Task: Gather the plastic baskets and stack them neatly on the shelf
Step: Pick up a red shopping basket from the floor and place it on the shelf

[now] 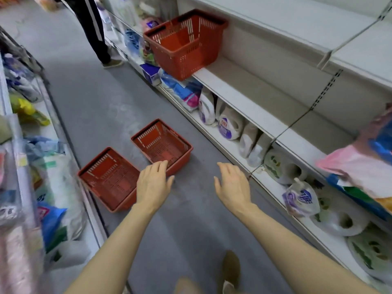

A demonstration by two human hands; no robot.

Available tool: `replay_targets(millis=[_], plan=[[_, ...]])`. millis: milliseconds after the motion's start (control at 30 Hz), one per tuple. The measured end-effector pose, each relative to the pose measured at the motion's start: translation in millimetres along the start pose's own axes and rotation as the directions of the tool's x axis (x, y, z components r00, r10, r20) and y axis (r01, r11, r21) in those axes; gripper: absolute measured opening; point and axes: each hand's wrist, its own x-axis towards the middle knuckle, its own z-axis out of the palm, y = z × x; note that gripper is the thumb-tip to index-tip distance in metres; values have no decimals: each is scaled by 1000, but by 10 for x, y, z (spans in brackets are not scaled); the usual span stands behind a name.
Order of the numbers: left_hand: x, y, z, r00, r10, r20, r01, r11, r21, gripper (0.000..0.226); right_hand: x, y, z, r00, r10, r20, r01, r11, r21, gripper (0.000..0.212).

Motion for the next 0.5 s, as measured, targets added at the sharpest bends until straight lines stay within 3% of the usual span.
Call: replay_targets(millis=[367, 500], plan=[[1213, -1261, 682, 994, -47, 96, 43, 998, 43, 51, 1156, -392, 1284, 988, 99, 122, -97, 995, -25, 45], [1765, -1809, 1155, 992, 16, 123, -17, 1000, 3, 52, 1578, -598, 1983, 968, 206, 142, -197, 977, -77, 49]])
